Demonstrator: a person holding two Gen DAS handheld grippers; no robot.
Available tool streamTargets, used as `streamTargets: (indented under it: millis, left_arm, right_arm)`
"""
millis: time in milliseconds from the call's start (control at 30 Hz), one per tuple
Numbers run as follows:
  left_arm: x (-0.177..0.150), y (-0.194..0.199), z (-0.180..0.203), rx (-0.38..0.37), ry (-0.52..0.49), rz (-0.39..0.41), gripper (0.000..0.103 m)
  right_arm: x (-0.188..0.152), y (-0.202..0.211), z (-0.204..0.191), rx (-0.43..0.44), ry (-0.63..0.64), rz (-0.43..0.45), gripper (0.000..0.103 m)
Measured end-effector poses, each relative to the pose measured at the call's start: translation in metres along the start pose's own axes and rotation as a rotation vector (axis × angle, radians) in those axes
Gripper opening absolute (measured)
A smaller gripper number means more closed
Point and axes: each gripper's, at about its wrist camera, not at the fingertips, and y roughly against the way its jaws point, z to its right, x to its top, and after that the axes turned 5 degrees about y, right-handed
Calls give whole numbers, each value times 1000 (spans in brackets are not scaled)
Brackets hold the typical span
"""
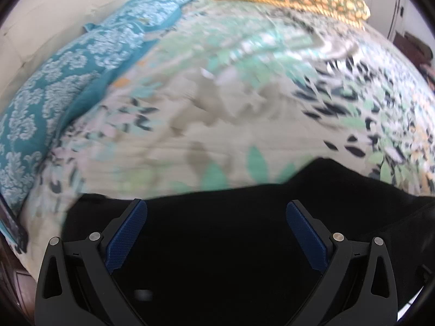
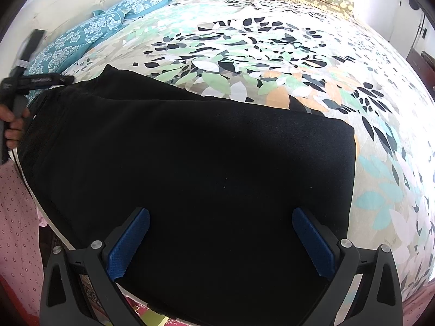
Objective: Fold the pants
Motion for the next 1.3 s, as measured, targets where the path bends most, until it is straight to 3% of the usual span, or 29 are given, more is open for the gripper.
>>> streamTargets:
  millis: [133,233,300,400,467,633,800,833,867,900,967,1000,1033,1133,1300]
  left_arm:
    - [12,9,-81,39,123,-16,102]
    - [5,-16,-145,11,300,-136,102]
    - [-10,-39,-172,-85,411,-237,102]
    - [-31,-59,-184,-284,521,-298,103]
    - [-39,-64,-181,-314,512,-309,103]
    - [-44,-65,-169,-318,369,-309,103]
    - [-36,-63,-152,-221,298,-374,103]
    - [-35,-60,-149,-196,294,-384,100]
    - [-34,-55,-148,-203,300,-375,87]
    - [-34,-51,-146,-217,306,-369,81]
    - [-35,-39,-140,-207,301,-349,58]
    - [-35,-32,-137,-201,294,-341,52]
    - [-34,-24,-134,-193,291,-327,31]
    - [-30,14,-131,-274,343,-271,23]
    - [-17,94,-89,-523,397,-183,22]
  right_arm:
    - [1,-1,0,0,3,-1,103]
    - [2,-1,0,-1,3,-3,103]
    - [2,-1,0,-2,3,-5,103]
    - [2,-1,-1,0,12,-11,103]
    - [2,-1,-1,2,17,-13,103]
    - [3,0,-1,4,19,-17,103]
    - [6,8,5,62,-5,-32,103]
    - [6,12,9,104,-34,-20,103]
    - [6,17,15,155,-73,-2,103]
    - [5,22,20,200,-113,17,103]
    - [4,30,30,248,-173,51,103]
    - [3,34,34,264,-191,70,103]
    - [2,38,38,273,-205,90,103]
    - [2,49,48,280,-236,151,103]
    - [5,61,64,300,-286,229,103]
